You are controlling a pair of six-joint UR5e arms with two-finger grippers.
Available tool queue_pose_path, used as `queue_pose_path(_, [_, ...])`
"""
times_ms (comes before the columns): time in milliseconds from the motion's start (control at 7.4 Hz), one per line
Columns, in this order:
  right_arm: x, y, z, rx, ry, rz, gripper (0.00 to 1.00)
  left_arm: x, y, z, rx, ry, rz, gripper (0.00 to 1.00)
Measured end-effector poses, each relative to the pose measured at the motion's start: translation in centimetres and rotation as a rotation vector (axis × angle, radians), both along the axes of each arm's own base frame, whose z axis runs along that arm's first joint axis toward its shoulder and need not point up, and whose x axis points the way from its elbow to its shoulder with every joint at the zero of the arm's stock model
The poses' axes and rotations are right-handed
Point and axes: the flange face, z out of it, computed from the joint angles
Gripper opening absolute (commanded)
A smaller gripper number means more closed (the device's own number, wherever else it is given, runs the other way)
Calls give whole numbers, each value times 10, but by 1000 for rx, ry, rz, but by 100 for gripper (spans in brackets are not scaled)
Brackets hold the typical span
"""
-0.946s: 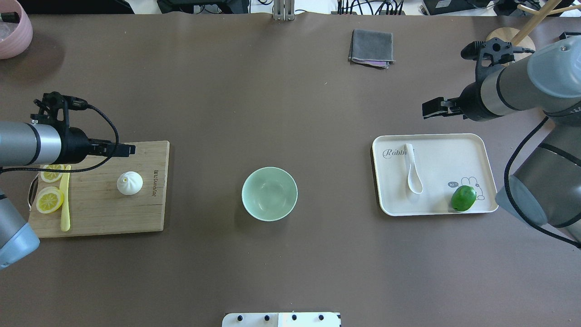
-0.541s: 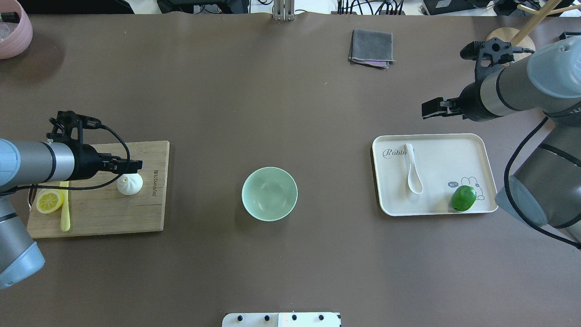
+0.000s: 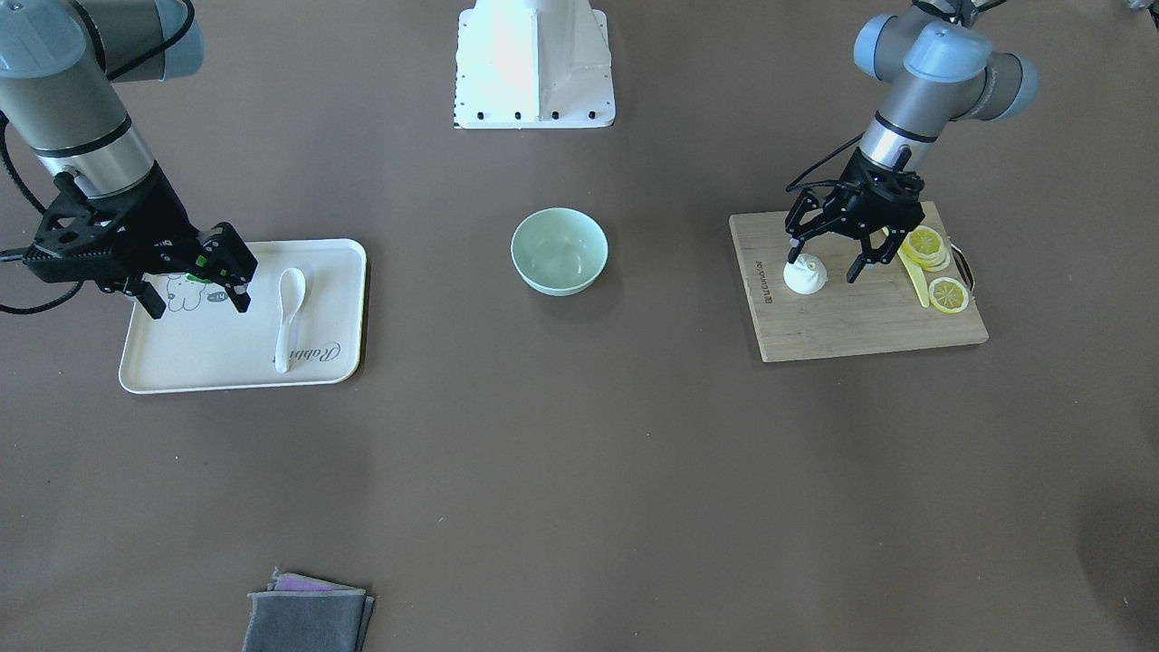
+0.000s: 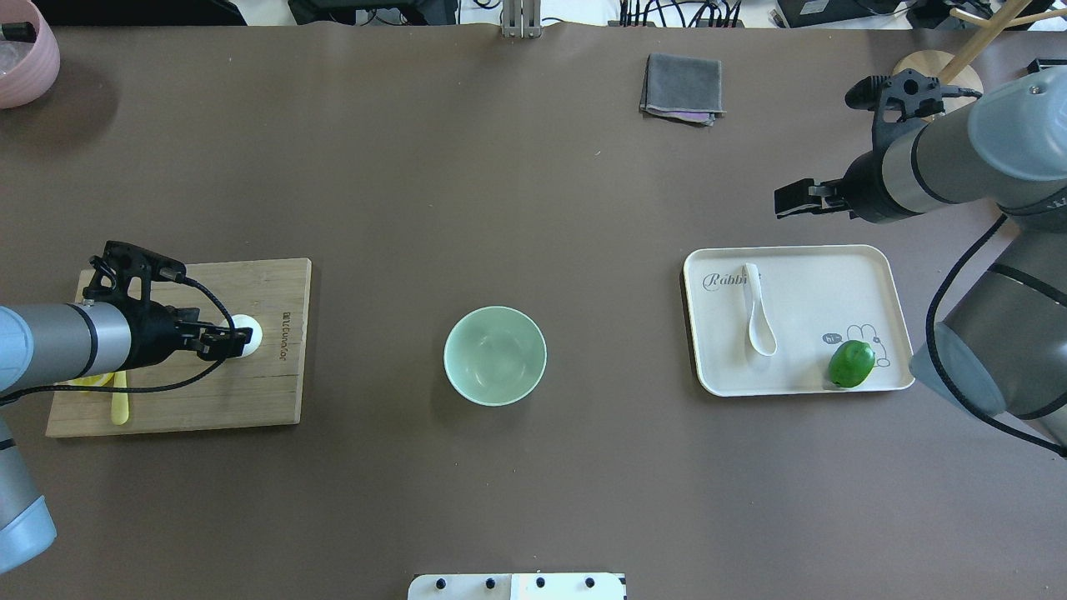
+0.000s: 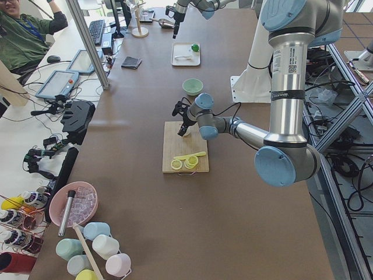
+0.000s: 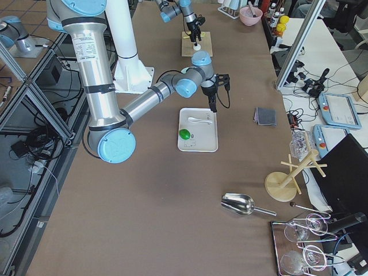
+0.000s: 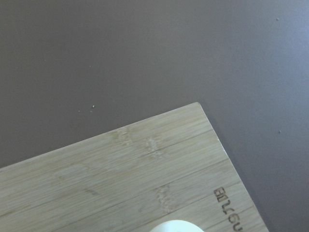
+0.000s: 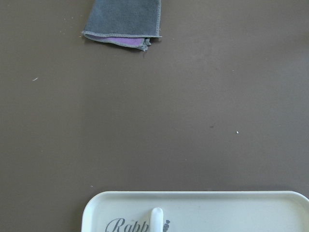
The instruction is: Put spoon and bun in bowl
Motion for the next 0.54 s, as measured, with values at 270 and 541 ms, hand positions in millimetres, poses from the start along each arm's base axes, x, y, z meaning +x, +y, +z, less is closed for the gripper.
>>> queue_pose_path(270, [0,0,0,-1,0,0,100,7,9,2,27,-21,-1,89])
queue_pose_path(541, [0,0,1,-2,2,0,100,12,10,6,29,-29,0,78])
